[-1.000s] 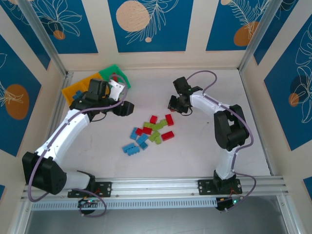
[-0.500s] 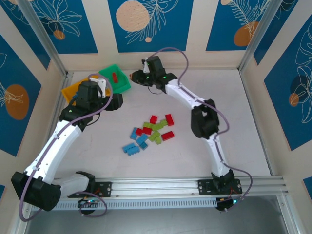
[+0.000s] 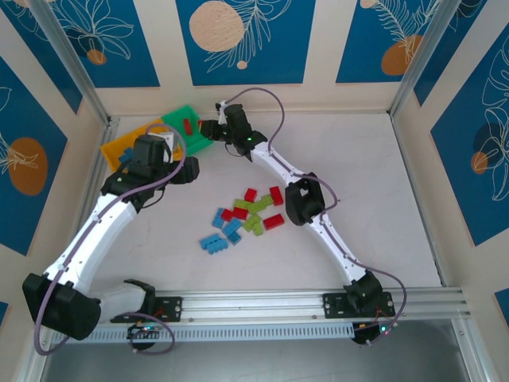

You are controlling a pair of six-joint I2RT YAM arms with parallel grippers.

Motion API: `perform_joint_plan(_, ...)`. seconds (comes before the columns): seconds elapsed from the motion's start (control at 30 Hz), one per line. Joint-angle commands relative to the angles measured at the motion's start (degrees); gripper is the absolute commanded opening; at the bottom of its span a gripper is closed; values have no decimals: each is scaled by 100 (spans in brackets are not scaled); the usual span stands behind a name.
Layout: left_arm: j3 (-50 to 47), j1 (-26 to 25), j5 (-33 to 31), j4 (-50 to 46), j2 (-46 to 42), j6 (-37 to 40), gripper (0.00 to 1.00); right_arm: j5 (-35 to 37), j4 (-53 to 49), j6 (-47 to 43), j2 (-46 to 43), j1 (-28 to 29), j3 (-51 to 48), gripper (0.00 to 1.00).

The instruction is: Sort the legos into containers by color

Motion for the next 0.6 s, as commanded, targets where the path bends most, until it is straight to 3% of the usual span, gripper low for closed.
perform_joint_plan(0.0,284,34,-100,-274,184,86,80,62,717,-29,59,26,343,42)
perform_joint_plan(0.03,326,35,-102,-275,223,85,80,-44,764,24,59,30,341,53)
perform_joint_plan(0.1,357,35,-121,-267,271,60,80,-204,722,67,5,35,354,60)
perform_joint_plan(0.37,276,33,-219,-144,224,-312,80,-921,13,113,-992,-129,-334,59)
perform_joint_plan(0.57,202,35,126,-235,250,-465,80,-1697,-1440,-339,-2742,-439,-1927,63)
